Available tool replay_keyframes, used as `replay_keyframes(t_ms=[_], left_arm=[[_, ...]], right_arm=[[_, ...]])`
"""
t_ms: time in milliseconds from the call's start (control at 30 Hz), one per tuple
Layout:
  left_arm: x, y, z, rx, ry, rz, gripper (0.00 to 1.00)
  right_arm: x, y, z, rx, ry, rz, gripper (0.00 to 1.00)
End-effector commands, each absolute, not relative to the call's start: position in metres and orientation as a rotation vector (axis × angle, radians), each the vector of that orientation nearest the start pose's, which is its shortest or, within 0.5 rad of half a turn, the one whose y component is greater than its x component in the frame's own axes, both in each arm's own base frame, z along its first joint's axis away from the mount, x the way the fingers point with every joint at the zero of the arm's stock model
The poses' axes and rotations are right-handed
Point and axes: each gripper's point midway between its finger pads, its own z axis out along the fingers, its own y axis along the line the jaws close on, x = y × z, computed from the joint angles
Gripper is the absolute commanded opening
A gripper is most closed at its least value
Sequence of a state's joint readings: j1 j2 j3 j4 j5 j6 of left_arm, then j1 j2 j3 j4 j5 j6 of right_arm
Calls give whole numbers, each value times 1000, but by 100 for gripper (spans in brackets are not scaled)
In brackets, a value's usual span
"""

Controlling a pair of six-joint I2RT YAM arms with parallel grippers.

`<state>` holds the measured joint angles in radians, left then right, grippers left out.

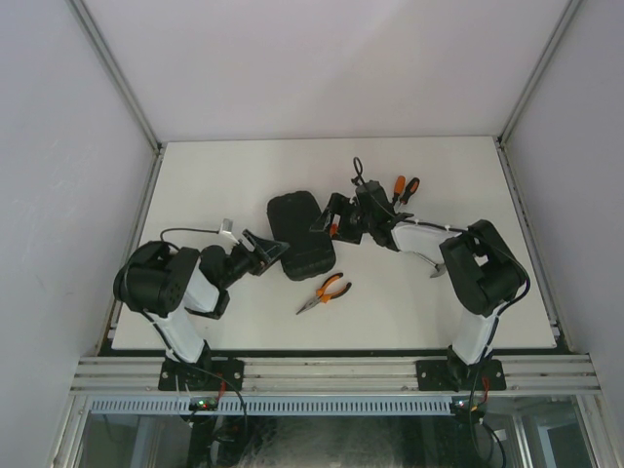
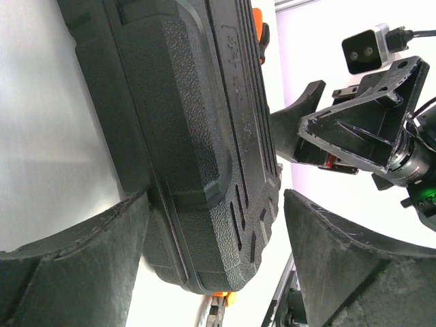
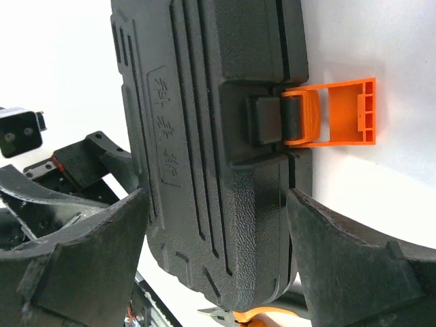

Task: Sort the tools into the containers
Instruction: Open the storage box at the center of the board.

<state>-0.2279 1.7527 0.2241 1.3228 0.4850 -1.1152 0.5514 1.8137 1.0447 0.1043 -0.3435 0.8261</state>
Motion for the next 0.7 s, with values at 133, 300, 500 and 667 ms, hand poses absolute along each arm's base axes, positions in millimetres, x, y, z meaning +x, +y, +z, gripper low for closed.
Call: replay_keyframes(t_ms=[133, 300, 500, 667], left_arm=[[309, -197, 89, -400, 1862, -1422, 84], [309, -202, 97, -360, 1852, -1457, 87], [309, -205, 110, -321, 1824, -1484, 89], [313, -203, 116, -359, 1803, -1499, 86]], right_arm=[[339, 347, 123, 26, 2318, 1322, 79], [330, 352, 144, -8, 2282, 1349, 79], [315, 361, 148, -37, 2297, 1321, 78], [306, 369, 157, -49, 2277, 1347, 78]])
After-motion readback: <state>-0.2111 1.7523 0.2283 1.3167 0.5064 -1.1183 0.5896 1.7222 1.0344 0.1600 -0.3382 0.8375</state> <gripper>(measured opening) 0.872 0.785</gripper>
